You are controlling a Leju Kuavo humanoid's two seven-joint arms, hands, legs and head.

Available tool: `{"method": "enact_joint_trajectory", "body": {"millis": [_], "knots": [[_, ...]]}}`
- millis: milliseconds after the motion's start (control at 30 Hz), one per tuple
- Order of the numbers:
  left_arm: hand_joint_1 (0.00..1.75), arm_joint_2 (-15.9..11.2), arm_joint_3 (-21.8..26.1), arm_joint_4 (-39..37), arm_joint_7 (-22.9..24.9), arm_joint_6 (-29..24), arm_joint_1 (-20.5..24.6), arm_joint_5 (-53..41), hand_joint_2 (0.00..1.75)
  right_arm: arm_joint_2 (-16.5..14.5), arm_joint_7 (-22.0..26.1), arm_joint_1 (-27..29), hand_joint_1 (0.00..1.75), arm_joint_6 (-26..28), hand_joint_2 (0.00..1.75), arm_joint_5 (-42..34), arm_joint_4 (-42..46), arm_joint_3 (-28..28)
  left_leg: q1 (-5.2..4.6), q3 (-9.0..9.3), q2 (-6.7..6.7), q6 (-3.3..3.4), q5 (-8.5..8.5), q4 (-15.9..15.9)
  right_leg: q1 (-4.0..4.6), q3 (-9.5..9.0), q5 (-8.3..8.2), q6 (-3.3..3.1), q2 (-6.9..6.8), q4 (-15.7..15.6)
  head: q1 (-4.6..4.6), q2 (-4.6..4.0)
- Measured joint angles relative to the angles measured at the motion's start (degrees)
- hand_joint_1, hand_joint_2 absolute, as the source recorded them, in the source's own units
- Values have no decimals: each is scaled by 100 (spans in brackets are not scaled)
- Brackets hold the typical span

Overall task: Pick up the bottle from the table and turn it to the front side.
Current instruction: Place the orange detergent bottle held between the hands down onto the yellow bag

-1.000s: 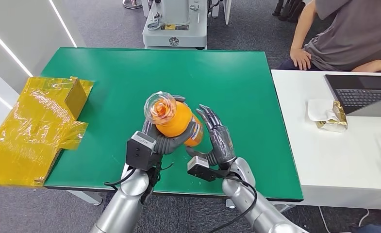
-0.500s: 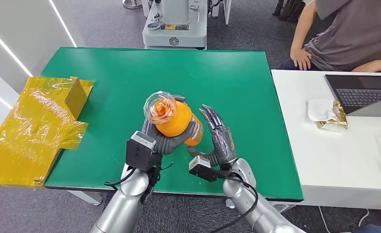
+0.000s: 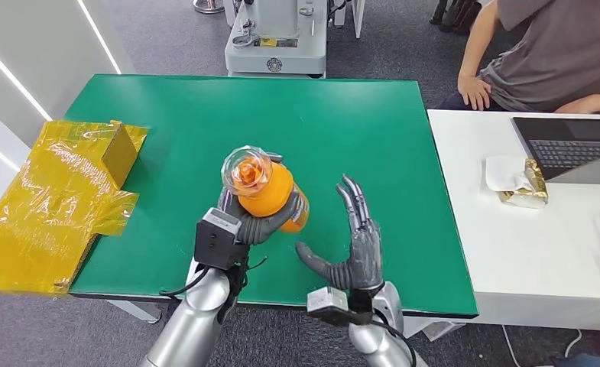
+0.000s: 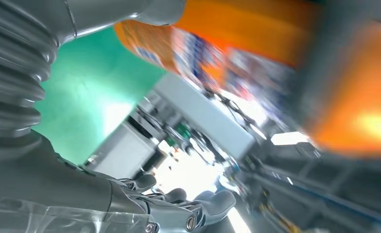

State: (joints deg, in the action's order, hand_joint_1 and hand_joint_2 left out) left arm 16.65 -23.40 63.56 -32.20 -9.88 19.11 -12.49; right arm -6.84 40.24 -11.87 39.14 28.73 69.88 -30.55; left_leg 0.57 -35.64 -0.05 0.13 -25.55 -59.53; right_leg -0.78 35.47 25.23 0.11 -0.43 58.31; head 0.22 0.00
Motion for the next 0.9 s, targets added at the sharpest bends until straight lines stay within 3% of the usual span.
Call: {"method": "enact_joint_trajectory", "body": {"millis": [167, 300, 767, 900], "knots": [[175, -168, 176, -3, 119, -601, 23, -364, 175, -62, 5, 1184, 0, 5, 175, -673, 2026, 99, 1, -1, -10, -8, -7, 5, 0, -1, 10, 0, -9, 0, 2, 0], [175, -296, 310, -43, 91, -668, 117, -379, 175, -79, 3, 1707, 0, 3, 175, -756, 2855, 117, 2, 1, -5, -14, -10, 5, 1, 1, 10, -2, -3, 0, 2, 0], [175, -514, 497, -472, -78, -1162, 426, -771, 175, -85, 0, 2155, 0, 1, 175, -765, 3537, 161, 2, 3, -2, -14, -9, 5, 1, 0, 9, -3, -1, 1, 1, 0], [175, -630, 531, -602, 37, -1659, 539, -1255, 175, -85, 0, 2177, 0, 1, 175, -792, 3542, 161, 2, 3, -2, -15, -9, 6, 2, 0, 9, -3, -1, 1, 1, 0]]}}
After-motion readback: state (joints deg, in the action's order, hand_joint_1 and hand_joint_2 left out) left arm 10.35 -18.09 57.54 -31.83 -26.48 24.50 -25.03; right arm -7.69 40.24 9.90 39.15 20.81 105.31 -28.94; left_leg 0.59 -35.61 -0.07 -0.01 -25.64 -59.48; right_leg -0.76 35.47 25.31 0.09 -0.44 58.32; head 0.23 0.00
